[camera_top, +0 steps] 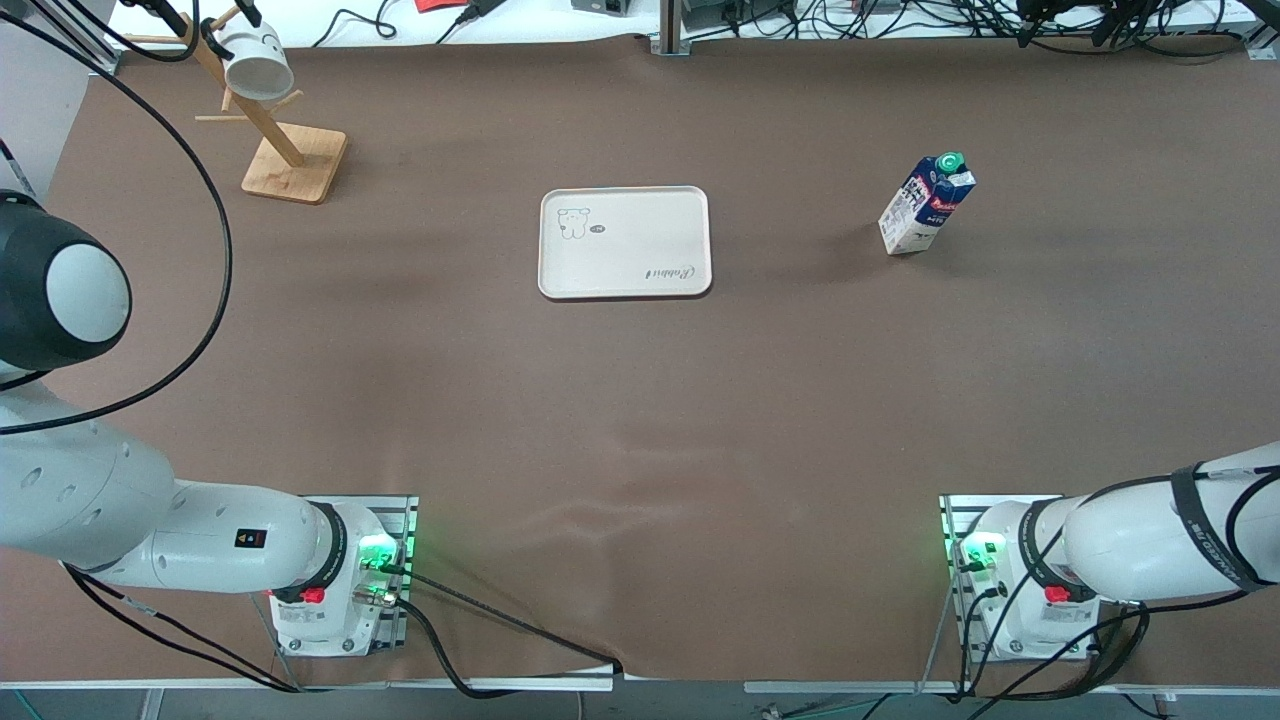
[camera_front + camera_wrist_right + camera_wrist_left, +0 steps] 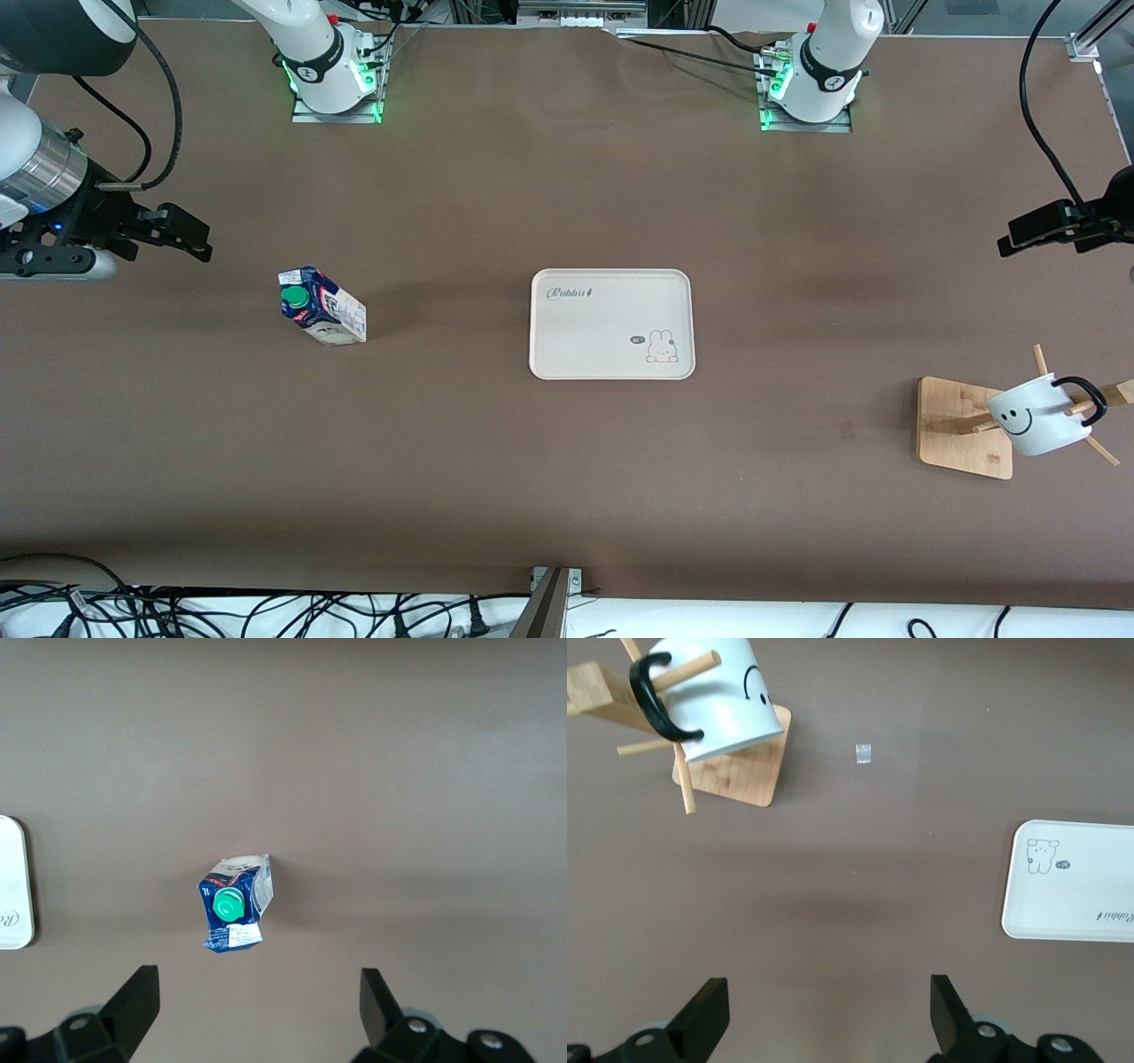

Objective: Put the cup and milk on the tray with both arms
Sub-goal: 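Reach the right gripper down and grasp the milk carton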

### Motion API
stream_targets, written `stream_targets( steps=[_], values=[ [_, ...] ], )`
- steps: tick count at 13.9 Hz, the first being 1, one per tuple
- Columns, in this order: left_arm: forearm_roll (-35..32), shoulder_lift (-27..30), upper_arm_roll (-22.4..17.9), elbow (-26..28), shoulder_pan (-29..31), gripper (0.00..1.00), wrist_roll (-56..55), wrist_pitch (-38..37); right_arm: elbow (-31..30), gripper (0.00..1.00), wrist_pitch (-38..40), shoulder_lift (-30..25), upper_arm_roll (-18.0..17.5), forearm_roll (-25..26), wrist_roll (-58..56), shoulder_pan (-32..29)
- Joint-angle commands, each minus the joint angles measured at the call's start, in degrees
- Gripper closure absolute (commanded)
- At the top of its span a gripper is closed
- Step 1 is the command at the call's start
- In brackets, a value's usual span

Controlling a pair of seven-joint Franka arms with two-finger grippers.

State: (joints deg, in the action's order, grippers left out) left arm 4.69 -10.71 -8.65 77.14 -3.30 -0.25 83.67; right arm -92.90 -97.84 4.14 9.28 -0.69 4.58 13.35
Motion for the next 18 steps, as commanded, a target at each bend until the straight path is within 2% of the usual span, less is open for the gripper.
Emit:
stream_targets(
  steps=[1, 4, 8, 9, 12, 14, 18],
  values=[
    [-1.7, -1.0, -0.3, -1.0, -0.1, 0.0, 2.8, 1.9, 0.3, 0.0, 0.6, 0.0, -0.1, -0.7, 0.3, -0.4],
    [-2.0, 3.6, -0.4, 6.2, -0.5, 0.0, 6.2, 8.0, 0.5, 0.0, 0.4, 0.1, -0.1, -1.0, 0.9, -0.4],
    [-2.3, 6.4, -0.3, 10.6, -0.5, 0.0, 6.4, 8.3, 0.6, 0.0, 0.0, 1.8, -0.4, -1.2, 0.2, 0.2],
    [-2.3, 6.6, -0.3, 10.8, -0.5, 0.0, 6.7, 8.3, 0.6, 0.0, -0.4, 4.5, -0.6, -1.2, 0.2, 0.3],
    [-2.3, 6.5, -0.2, 10.5, -0.5, 0.0, 6.8, 7.7, 0.0, 0.0, -2.4, 8.1, -0.8, -1.5, -0.7, 2.0],
    [-2.3, 6.7, -0.3, 10.4, -0.2, 0.0, 6.7, 7.4, -2.7, 0.0, -5.3, 9.9, -0.8, -1.7, -0.2, 3.8],
    [-1.4, 6.1, -0.4, 11.1, 0.6, 0.0, 6.3, 9.8, -14.1, 0.0, -16.8, 9.9, -0.8, -1.8, 0.4, 4.0]
  ],
)
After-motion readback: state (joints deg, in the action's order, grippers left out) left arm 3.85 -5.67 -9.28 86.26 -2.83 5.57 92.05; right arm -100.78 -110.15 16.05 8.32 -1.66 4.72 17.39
